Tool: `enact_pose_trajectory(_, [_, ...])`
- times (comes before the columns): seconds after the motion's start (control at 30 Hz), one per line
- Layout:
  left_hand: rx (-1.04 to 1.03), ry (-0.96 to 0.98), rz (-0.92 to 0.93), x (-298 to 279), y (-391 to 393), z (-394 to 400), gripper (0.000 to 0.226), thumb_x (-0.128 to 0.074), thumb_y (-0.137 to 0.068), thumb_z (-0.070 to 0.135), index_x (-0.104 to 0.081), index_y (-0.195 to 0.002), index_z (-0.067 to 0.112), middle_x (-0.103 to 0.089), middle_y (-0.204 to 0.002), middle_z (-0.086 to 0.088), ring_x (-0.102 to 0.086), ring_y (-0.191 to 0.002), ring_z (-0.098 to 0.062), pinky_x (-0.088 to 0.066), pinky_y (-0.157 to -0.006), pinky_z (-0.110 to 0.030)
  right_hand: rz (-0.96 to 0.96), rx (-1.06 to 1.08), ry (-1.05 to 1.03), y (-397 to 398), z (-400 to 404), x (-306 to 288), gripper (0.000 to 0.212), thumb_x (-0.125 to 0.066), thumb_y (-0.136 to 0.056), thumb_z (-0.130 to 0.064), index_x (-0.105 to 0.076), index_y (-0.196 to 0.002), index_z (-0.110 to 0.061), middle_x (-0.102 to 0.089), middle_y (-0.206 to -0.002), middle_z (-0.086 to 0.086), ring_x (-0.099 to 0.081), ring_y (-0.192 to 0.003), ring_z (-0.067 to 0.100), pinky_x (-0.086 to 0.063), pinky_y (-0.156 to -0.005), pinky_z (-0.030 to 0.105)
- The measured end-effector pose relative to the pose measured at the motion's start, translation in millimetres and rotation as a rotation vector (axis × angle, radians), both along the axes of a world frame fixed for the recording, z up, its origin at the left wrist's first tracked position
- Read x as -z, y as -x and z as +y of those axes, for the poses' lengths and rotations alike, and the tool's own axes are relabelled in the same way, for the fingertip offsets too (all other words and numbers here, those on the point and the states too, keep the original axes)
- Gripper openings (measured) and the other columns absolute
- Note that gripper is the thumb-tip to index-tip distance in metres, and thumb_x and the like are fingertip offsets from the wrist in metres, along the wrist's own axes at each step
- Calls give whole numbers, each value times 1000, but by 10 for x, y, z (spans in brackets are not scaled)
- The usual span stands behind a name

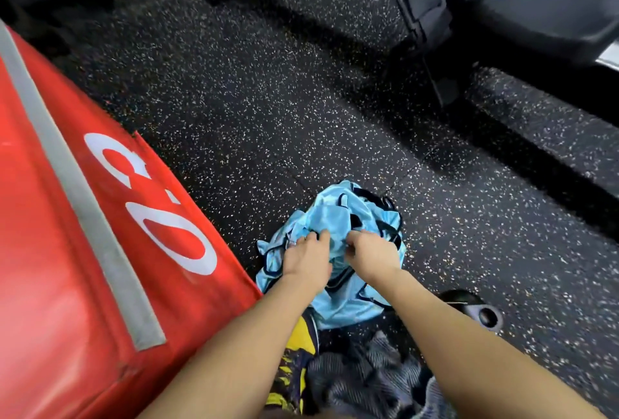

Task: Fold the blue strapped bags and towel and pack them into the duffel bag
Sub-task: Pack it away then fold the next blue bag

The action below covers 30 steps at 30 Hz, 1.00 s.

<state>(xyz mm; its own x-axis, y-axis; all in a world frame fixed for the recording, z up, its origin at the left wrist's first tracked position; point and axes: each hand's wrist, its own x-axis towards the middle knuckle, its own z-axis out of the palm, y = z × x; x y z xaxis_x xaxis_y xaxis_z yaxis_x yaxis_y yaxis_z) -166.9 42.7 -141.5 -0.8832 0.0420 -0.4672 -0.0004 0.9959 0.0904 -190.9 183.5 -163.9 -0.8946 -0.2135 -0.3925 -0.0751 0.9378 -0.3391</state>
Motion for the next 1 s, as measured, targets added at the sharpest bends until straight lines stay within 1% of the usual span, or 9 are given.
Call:
enact_pose_trajectory(0.1, [-16,-27,58,-233,-7,-5,60,-62,-95,37,-34,-144,20,-52,-136,-9,-55,-123,-31,-49,-91,-42,19,105,137,46,-6,-329,12,-56,-91,-31,-62,-94,-21,-66,-95,-1,-62,-91,27,-43,-67,32])
enact_pose_trajectory(0.2, [-46,-71,161,-648,-13,7,55,-61,-95,36,-38,-143,20,-52,-137,-7,-54,-125,-29,-48,-93,-42,45,125,231,62,-37,-782,13,-60,-89,-31,-64,-91,-20,-68,-86,-2,-63,-85,24,-52,-72,34])
enact_pose_trajectory(0.27, [-114,-124,216,-959,-34,-2,52,-62,-94,34,-42,-139,21,-55,-132,-6,-57,-120,-28,-49,-91,-42,98,133,279,55,-86,-1131,14,-60,-88,-30,-63,-87,-17,-67,-83,-1,-62,-82,24,-52,-71,34])
enact_pose_trajectory(0.33, [-178,-164,275,-1298,-90,-52,45,-62,-92,34,-47,-133,23,-59,-124,-5,-60,-114,-28,-50,-88,-43,162,149,320,9,-154,-1560,14,-61,-86,-30,-64,-86,-17,-67,-83,-2,-61,-81,23,-49,-70,32])
enact_pose_trajectory(0.47, [-253,-209,424,-2046,-247,-204,16,-53,-95,27,-58,-108,20,-62,-111,-5,-63,-106,-30,-49,-83,-40,281,159,430,-97,-294,-2434,15,-64,-80,-35,-65,-84,-20,-67,-79,-3,-63,-78,21,-53,-71,35])
enact_pose_trajectory(0.57, [-250,-197,562,-2727,-376,-378,12,-51,-94,22,-60,-102,20,-66,-111,-5,-63,-106,-31,-48,-80,-38,404,121,476,-207,-416,-3161,13,-67,-81,-36,-65,-82,-23,-66,-78,-6,-62,-78,18,-52,-72,36])
enact_pose_trajectory(0.73, [-267,-225,804,-4004,-635,-805,17,-55,-91,31,-64,-103,23,-69,-108,-4,-64,-105,-31,-49,-81,-38,592,41,557,-468,-678,-4491,8,-67,-86,-30,-68,-84,-23,-66,-74,-6,-62,-78,19,-52,-73,37])
enact_pose_trajectory(0.9, [-251,-144,1105,-5400,-1065,-1317,18,-52,-93,34,-66,-99,24,-70,-100,-2,-66,-97,-29,-45,-71,-36,809,-60,598,-756,-1097,-5884,7,-67,-86,-31,-65,-83,-25,-64,-72,-10,-62,-77,15,-49,-71,33])
enact_pose_trajectory(1.0, [-243,-46,1265,-6295,-1402,-1686,18,-52,-95,35,-63,-96,20,-69,-99,-4,-65,-96,-29,-40,-68,-34,961,-138,657,-1008,-1467,-6739,13,-69,-86,-30,-59,-78,-25,-62,-72,-12,-63,-79,15,-50,-75,33])
